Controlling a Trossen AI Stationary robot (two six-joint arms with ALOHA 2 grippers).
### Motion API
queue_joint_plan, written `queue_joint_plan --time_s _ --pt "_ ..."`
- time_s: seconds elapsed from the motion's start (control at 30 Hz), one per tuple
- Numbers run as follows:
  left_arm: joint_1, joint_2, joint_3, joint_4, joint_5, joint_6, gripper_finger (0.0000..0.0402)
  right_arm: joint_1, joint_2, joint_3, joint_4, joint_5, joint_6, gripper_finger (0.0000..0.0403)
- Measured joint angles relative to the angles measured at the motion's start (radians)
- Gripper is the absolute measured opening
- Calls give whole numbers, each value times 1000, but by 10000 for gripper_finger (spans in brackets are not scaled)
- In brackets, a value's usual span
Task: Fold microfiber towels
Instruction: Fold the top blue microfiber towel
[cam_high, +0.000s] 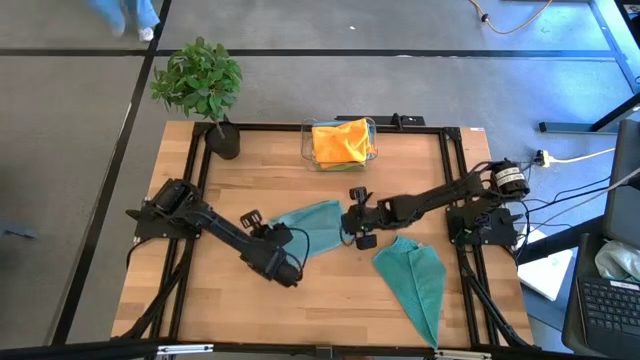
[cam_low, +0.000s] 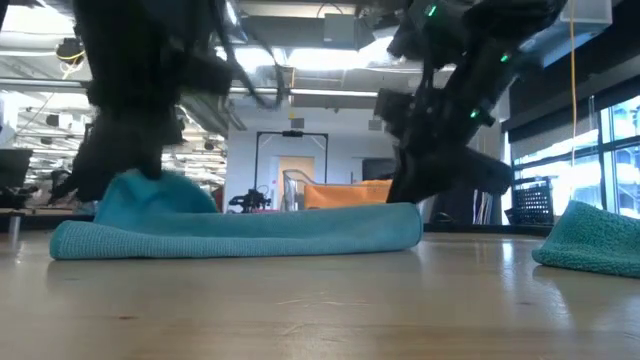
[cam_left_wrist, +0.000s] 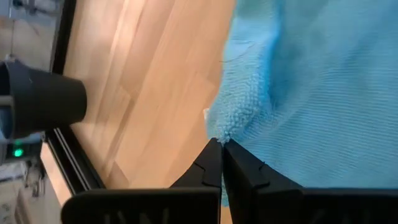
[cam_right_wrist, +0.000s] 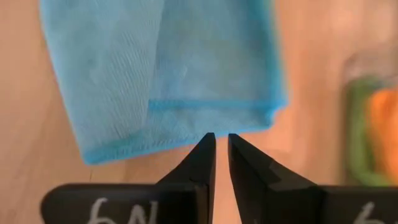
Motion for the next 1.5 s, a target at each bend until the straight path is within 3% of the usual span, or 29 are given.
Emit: queue_joint_plan --time_s 0.1,0.2,0.27,0.43,0.6,0.77,1.0,1.2,1.37,1.5 --pt "-44 0 69 -45 -16 1 0 76 -43 1 26 115 -47 46" --pt "-91 0 120 -44 -25 5 1 153 -85 2 32 159 -68 46" --pt "-120 0 139 -36 -39 10 6 195 -106 2 33 130 -80 46" --pt "-144 0 127 -55 -53 20 53 256 -105 2 34 -69 -54 46" --pt "-105 0 65 -72 -92 17 123 301 -92 1 35 -80 -13 46" --pt "-31 0 -22 -215 -168 -167 158 316 -92 1 29 -81 -6 46" --pt "-68 -10 6 -36 -108 -72 157 303 -92 -39 -15 -98 0 46" --pt "-185 -11 63 217 -102 97 156 248 -91 -180 193 -85 -83 46" --pt "-231 -1 63 226 -26 104 161 251 -91 -207 328 -69 -246 56" --pt "-243 7 63 249 -13 147 175 255 -91 -198 330 -48 -351 96"
